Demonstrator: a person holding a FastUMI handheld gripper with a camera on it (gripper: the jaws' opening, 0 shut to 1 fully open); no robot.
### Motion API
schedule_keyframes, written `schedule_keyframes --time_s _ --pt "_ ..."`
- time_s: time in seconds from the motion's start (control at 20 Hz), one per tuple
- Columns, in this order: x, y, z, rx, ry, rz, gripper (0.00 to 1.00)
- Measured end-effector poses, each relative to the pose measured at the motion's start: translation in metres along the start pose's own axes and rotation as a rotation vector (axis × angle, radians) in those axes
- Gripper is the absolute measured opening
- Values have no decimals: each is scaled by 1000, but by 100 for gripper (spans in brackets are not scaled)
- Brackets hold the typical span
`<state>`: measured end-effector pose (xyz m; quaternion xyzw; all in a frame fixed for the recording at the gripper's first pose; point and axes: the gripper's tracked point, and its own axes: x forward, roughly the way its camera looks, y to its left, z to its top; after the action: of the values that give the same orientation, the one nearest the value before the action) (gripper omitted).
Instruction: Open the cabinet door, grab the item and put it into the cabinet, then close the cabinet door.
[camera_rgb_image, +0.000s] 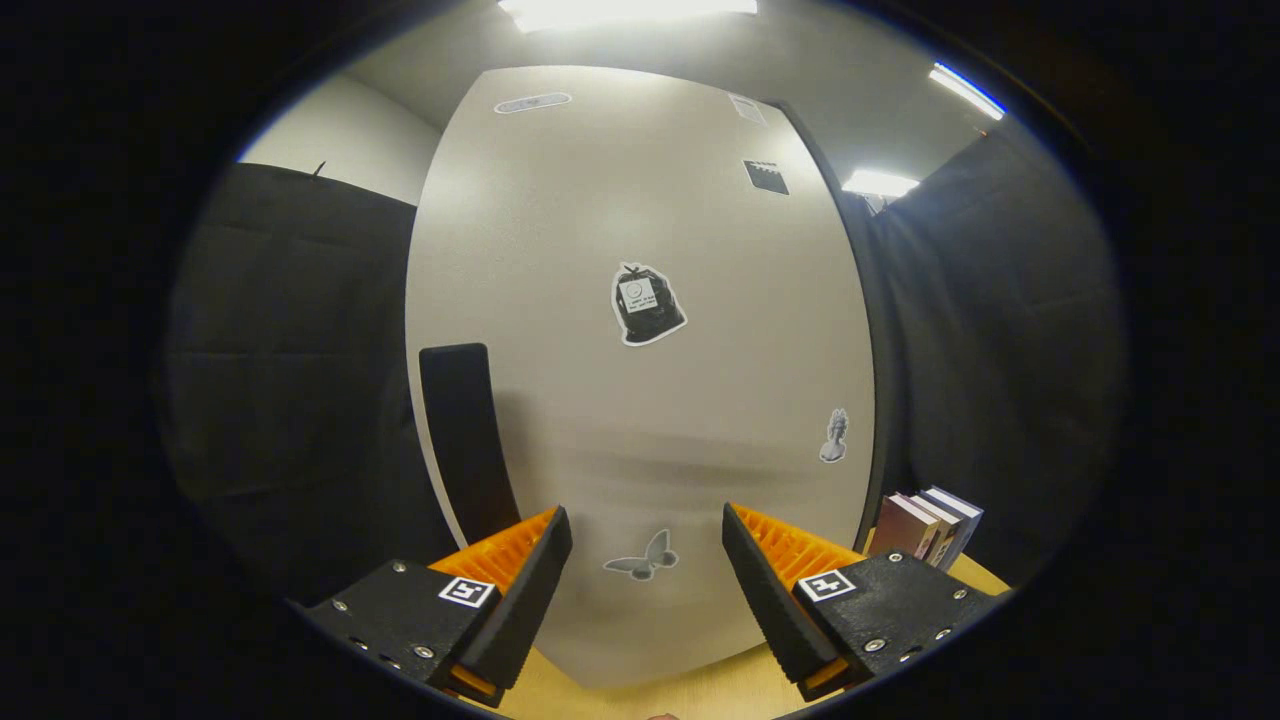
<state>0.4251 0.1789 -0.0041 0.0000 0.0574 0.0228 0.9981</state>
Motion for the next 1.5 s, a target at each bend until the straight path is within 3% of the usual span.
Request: schedule_keyframes --time_s 0.25,0.95,1.5 --pt "-26 -8 6 9 -20 -8 95" --pt "-159 -48 13 -59 -92 -65 95" --pt "-226 -87 -16 -71 -88 -141 95"
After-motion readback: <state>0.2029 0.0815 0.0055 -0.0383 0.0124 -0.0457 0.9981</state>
